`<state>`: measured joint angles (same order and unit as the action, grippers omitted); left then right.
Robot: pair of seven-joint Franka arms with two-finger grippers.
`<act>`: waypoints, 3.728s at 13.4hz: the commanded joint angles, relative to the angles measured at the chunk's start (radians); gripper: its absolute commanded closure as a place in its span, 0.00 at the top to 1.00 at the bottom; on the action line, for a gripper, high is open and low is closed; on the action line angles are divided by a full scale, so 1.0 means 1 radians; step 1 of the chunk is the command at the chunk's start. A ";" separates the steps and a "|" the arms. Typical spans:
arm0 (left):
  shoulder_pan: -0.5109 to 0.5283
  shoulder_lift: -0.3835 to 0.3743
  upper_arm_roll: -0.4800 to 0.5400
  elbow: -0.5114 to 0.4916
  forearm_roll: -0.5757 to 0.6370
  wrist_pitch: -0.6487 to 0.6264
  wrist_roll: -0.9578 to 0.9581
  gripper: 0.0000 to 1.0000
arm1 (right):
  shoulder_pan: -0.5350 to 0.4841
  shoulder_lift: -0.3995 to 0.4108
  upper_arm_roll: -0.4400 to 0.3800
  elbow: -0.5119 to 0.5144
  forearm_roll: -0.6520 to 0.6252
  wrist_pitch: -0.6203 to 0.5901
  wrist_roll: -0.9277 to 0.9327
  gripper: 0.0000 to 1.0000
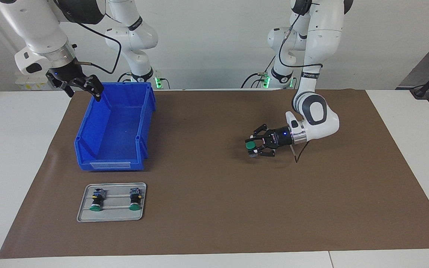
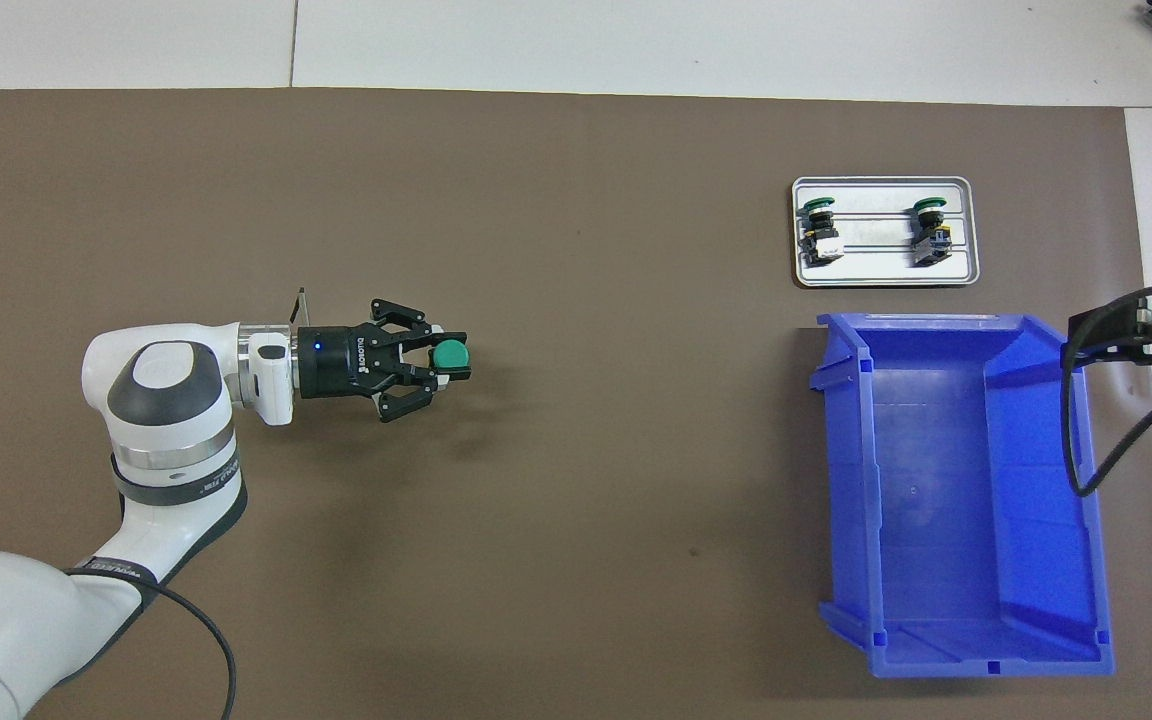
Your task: Place and press button with both arms
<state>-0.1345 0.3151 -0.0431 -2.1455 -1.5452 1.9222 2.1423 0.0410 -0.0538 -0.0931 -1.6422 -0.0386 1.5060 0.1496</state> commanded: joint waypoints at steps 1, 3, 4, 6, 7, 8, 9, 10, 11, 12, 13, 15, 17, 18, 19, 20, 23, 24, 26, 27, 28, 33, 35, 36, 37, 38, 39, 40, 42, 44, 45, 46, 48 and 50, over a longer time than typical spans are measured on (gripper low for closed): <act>0.006 0.028 0.002 -0.020 -0.071 -0.055 0.066 0.00 | -0.012 -0.026 0.001 -0.025 0.003 -0.006 -0.033 1.00; 0.004 0.047 0.000 -0.020 -0.111 -0.077 0.088 0.00 | -0.012 -0.026 0.001 -0.027 0.003 -0.003 -0.035 1.00; 0.004 0.048 0.000 -0.020 -0.125 -0.078 0.088 0.00 | -0.010 -0.026 0.001 -0.025 0.003 -0.001 -0.035 1.00; -0.010 0.056 -0.001 -0.021 -0.163 -0.087 0.100 0.00 | -0.001 -0.027 0.001 -0.027 0.003 -0.004 -0.032 1.00; -0.014 0.062 -0.003 -0.020 -0.183 -0.088 0.106 0.00 | 0.000 -0.027 0.001 -0.027 0.003 -0.004 -0.033 1.00; -0.025 0.065 -0.003 -0.020 -0.199 -0.089 0.110 0.00 | -0.001 -0.027 0.001 -0.027 0.003 -0.004 -0.033 1.00; -0.028 0.068 -0.003 -0.019 -0.203 -0.089 0.119 0.00 | -0.003 -0.026 0.001 -0.025 0.003 -0.004 -0.033 1.00; -0.031 0.070 -0.003 -0.019 -0.205 -0.088 0.129 0.00 | -0.007 -0.026 0.001 -0.024 0.003 -0.004 -0.033 1.00; -0.033 0.076 -0.003 -0.019 -0.213 -0.088 0.134 0.00 | -0.010 -0.026 0.001 -0.024 0.003 -0.003 -0.035 1.00; -0.034 0.088 -0.003 -0.019 -0.223 -0.091 0.146 0.00 | -0.010 -0.026 0.001 -0.024 0.003 -0.003 -0.033 1.00; -0.034 0.096 -0.003 -0.019 -0.225 -0.091 0.165 0.00 | -0.012 -0.026 0.001 -0.024 0.003 -0.004 -0.035 1.00; -0.034 0.104 -0.003 -0.019 -0.227 -0.103 0.168 0.00 | -0.012 -0.026 0.001 -0.022 0.003 -0.004 -0.035 1.00; -0.034 0.124 -0.003 -0.019 -0.228 -0.107 0.192 0.00 | -0.012 -0.026 0.001 -0.022 0.003 -0.004 -0.035 1.00; -0.033 0.133 -0.003 -0.019 -0.228 -0.118 0.202 0.00 | -0.012 -0.026 0.001 -0.022 0.003 -0.003 -0.035 1.00; -0.031 0.147 -0.003 -0.019 -0.228 -0.127 0.218 0.00 | -0.012 -0.026 0.001 -0.022 0.003 -0.003 -0.035 1.00; -0.030 0.151 -0.003 -0.019 -0.231 -0.129 0.228 0.00 | -0.012 -0.026 0.001 -0.022 0.003 -0.003 -0.035 1.00; -0.025 0.150 -0.001 -0.016 -0.230 -0.137 0.228 0.00 | -0.012 -0.027 0.003 -0.022 0.003 -0.004 -0.036 1.00; -0.022 0.150 -0.001 -0.016 -0.230 -0.141 0.228 0.00 | -0.012 -0.027 0.003 -0.022 0.003 -0.006 -0.035 1.00; -0.020 0.150 -0.001 -0.016 -0.230 -0.147 0.228 0.19 | -0.012 -0.026 0.003 -0.022 0.003 -0.004 -0.035 1.00; -0.020 0.148 0.000 -0.014 -0.230 -0.149 0.228 0.32 | -0.012 -0.027 0.003 -0.024 0.003 -0.004 -0.033 1.00; -0.019 0.148 0.000 -0.013 -0.230 -0.152 0.228 0.41 | -0.012 -0.027 0.001 -0.024 0.003 -0.004 -0.033 1.00; -0.013 0.148 0.000 -0.013 -0.230 -0.163 0.226 0.94 | -0.035 -0.032 0.000 -0.027 0.003 -0.009 -0.058 1.00; -0.007 0.148 0.000 -0.013 -0.230 -0.166 0.223 1.00 | -0.035 -0.032 0.000 -0.027 0.003 -0.017 -0.059 1.00; -0.005 0.148 0.000 -0.005 -0.230 -0.167 0.217 1.00 | -0.035 -0.032 0.000 -0.027 0.003 -0.013 -0.058 1.00; 0.007 0.148 0.002 0.012 -0.230 -0.178 0.206 1.00 | -0.033 -0.032 0.000 -0.027 0.003 -0.012 -0.053 1.00; 0.015 0.147 0.002 0.027 -0.221 -0.181 0.173 1.00 | -0.033 -0.032 0.000 -0.027 0.005 -0.007 -0.053 1.00; 0.019 0.139 0.006 0.054 -0.210 -0.184 0.115 0.99 | -0.033 -0.032 0.000 -0.030 0.005 -0.004 -0.051 1.00; 0.032 0.130 0.008 0.091 -0.176 -0.186 0.023 0.99 | -0.033 -0.032 0.000 -0.034 0.005 0.003 -0.051 1.00; 0.042 0.118 0.009 0.177 -0.081 -0.184 -0.153 0.98 | -0.033 -0.034 0.000 -0.034 0.005 0.003 -0.059 1.00; 0.050 0.102 0.009 0.238 -0.014 -0.177 -0.302 0.97 | -0.035 -0.034 0.000 -0.034 0.005 0.002 -0.061 1.00; 0.052 0.092 0.009 0.262 0.031 -0.170 -0.367 0.95 | -0.035 -0.034 0.000 -0.034 0.005 0.002 -0.061 1.00; 0.052 0.081 0.011 0.278 0.066 -0.167 -0.424 0.94 | -0.035 -0.034 0.000 -0.034 0.005 0.002 -0.059 1.00; 0.050 0.065 0.011 0.309 0.126 -0.164 -0.517 0.91 | -0.035 -0.034 0.000 -0.036 0.005 0.002 -0.059 1.00; 0.050 0.052 0.011 0.360 0.222 -0.164 -0.641 0.88 | -0.035 -0.034 0.000 -0.036 0.005 -0.001 -0.061 1.00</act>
<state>-0.0865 0.3857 -0.0321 -1.8243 -1.4069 1.7533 1.6084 0.0165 -0.0614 -0.0970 -1.6488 -0.0388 1.4971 0.1214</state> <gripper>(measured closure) 0.101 0.000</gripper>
